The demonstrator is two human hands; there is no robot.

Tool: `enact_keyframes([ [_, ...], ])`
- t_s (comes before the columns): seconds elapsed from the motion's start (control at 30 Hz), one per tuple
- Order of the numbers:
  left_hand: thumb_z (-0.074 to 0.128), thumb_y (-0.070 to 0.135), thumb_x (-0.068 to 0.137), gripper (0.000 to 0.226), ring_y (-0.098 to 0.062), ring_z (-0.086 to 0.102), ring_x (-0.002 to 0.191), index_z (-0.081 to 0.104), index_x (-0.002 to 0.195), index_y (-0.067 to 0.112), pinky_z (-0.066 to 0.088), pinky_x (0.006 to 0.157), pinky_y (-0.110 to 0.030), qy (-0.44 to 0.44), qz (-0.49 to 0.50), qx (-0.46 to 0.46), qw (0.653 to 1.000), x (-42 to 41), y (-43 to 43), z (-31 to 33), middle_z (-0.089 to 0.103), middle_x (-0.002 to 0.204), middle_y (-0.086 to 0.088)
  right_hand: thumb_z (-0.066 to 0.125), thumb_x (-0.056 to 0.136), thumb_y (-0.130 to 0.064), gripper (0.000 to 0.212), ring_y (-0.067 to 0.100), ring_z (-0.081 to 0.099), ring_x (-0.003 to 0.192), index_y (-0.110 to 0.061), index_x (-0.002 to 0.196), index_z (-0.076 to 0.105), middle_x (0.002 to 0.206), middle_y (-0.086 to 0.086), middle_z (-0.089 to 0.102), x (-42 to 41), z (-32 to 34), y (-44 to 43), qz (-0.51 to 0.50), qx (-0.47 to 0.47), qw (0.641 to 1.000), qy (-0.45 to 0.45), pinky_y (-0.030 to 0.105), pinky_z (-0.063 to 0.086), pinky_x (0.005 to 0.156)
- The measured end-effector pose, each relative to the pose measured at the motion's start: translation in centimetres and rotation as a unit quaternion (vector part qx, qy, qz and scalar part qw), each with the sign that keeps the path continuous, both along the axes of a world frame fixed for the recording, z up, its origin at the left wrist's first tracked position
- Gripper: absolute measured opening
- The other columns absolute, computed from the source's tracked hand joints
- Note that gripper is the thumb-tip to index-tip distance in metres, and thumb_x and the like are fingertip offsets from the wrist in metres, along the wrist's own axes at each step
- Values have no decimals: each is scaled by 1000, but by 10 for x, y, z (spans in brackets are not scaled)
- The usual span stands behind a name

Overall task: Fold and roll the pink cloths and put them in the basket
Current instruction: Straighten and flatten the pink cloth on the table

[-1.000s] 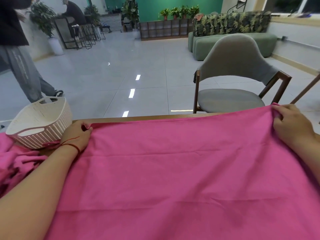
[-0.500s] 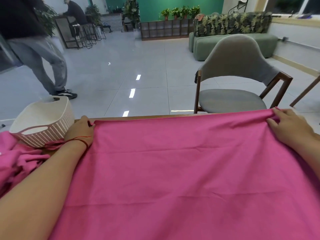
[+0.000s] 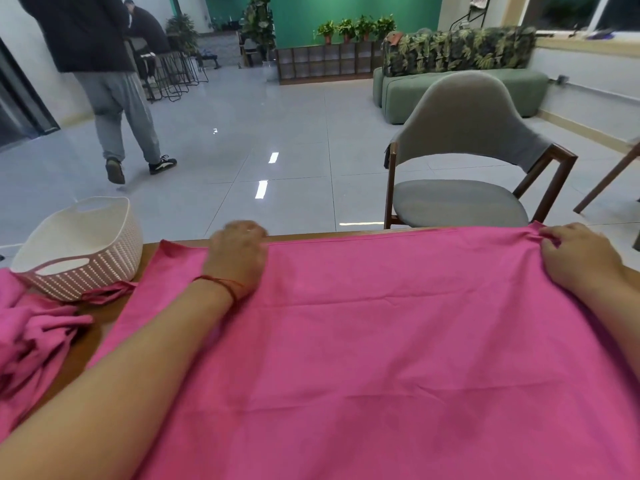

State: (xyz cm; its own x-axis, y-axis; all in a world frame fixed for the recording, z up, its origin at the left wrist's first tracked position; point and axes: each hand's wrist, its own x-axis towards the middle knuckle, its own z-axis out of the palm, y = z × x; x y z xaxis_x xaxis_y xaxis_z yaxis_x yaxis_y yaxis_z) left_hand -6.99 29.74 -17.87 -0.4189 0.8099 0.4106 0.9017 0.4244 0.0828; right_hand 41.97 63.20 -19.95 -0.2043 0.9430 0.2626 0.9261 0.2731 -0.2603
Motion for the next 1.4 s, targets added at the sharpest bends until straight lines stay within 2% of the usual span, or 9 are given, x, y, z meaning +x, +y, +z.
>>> enact_keyframes([
  [0.17,48,39,106,35,-29,52,124,64,134,24,43,109,-48,-141,-137,-107,975,80,83,3,60,135,-4,40,106,-32,49,44,47,136,-25,153,52,155,10,46,-2,3,-3,11,6,999,42,59,43,110],
  [0.37,59,46,100,20,-26,54,118,66,110,31,48,103,-48,-157,-98,-141,973,92,127,18,61,121,0,39,109,-31,53,42,48,137,-21,161,40,158,8,38,-4,8,-7,24,11,998,62,58,44,107],
  [0.47,65,44,98,16,-24,63,108,69,97,28,51,95,-36,-200,-86,-201,955,89,140,30,71,113,-2,39,109,-30,53,43,47,136,-19,161,40,158,8,38,-3,7,-7,26,9,998,65,58,44,106],
  [0.63,63,45,96,32,-27,65,97,75,104,16,52,85,-34,-163,-60,-321,931,91,150,56,71,104,-4,42,108,-28,53,42,48,135,-19,160,41,157,7,39,-3,5,-6,35,15,996,75,58,46,103],
  [0.87,57,31,95,5,-24,62,94,57,92,27,48,79,-34,-194,-79,-177,962,89,147,36,68,107,-2,41,109,-30,53,42,49,133,-18,160,41,156,8,39,-2,3,-4,35,21,997,69,57,50,99],
  [1.03,45,27,107,7,-27,50,94,46,105,20,38,83,-43,-91,-79,-74,990,101,138,2,62,105,-3,40,109,-32,53,42,48,136,-19,161,40,158,7,38,-4,4,-3,34,11,998,56,57,48,102],
  [1.13,49,26,106,7,-29,51,103,50,108,19,37,83,-43,-107,-72,-22,991,101,138,-11,60,108,-4,41,109,-31,53,42,46,137,-18,161,41,158,8,39,-3,3,-3,36,14,998,50,57,47,104],
  [1.3,56,36,101,20,-22,47,102,50,117,27,40,93,-43,-176,-74,-57,980,87,136,-3,62,105,3,36,109,-34,51,43,43,136,-25,158,47,156,8,46,-4,3,0,19,-23,1000,-2,58,43,107],
  [1.4,56,34,88,19,-22,56,103,53,106,36,44,99,-43,-208,-39,-120,970,69,132,11,64,104,9,32,109,-36,48,41,44,132,-31,148,60,148,10,55,-4,1,0,12,-26,1000,-1,58,42,107],
])
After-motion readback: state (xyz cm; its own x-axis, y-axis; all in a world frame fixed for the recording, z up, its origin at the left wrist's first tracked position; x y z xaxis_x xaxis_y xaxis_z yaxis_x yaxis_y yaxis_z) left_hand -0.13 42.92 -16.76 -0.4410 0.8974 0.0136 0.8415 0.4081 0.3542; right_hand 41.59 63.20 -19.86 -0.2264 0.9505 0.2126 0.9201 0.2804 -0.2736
